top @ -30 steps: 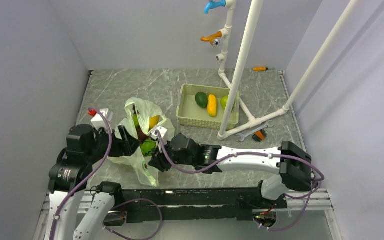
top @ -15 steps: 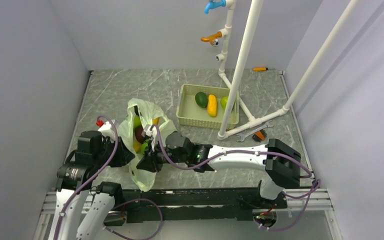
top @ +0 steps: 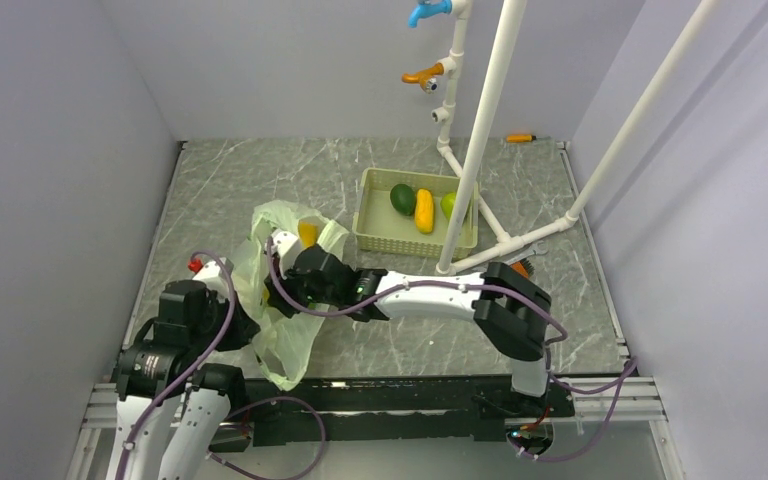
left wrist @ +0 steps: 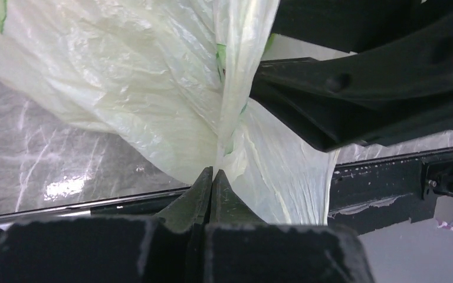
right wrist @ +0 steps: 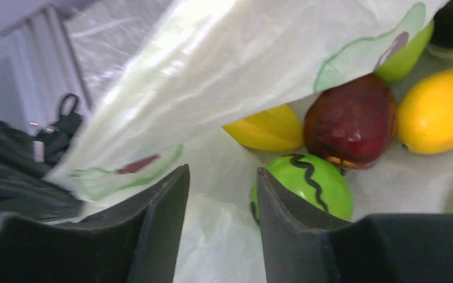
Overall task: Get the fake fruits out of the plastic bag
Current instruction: Take out the fake fruit from the plastic bag.
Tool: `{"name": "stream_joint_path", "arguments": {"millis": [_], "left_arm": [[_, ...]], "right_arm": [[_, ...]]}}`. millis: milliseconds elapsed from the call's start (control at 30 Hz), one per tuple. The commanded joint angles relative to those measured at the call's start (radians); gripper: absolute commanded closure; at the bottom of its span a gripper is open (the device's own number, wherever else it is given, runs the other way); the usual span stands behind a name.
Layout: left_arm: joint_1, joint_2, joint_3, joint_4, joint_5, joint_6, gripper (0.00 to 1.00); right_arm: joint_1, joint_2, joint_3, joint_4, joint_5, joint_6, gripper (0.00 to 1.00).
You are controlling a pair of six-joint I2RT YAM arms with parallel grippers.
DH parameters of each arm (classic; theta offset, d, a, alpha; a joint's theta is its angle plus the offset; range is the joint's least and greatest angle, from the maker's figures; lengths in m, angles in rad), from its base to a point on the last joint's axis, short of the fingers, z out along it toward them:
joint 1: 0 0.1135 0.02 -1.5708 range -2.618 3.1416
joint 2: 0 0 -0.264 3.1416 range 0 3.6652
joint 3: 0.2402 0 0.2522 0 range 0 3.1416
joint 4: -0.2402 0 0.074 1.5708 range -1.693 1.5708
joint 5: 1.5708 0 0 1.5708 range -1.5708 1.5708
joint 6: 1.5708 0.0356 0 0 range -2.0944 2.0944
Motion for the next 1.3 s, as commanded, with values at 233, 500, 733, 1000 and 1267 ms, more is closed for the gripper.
{"name": "stream_joint_path", "arguments": {"millis": [233, 500, 733, 1000, 1267], "left_arm": [[-0.002, -0.041, -0.011, 0.012, -0.089, -0.079, 1.0], [-0.002, -0.029, -0.004, -0.01, -0.14, -0.102, 1.0], [-0.002, 0.013, 0.005, -0.003, -0.155, -0.117, 1.0], [-0.002, -0.007, 0.002, -0.007, -0.167, -0.124, 1.0], [-0.002, -0.039, -0.003, -0.012, -0.16, -0.123, 1.0]], "right_arm": [[-0.005, 0.122, 0.077, -0.073, 0.206, -0.16, 0.36], [-0.005, 0.132, 0.02, -0.076, 0.248, -0.182, 0.21], [-0.005, 0.145, -0.012, -0.054, 0.303, -0.201, 0.21], [-0.006, 0.179, 0.023, -0.1, 0.326, -0.193, 0.25], [-0.005, 0.159, 0.049, -0.129, 0.284, -0.201, 0.6]]}}
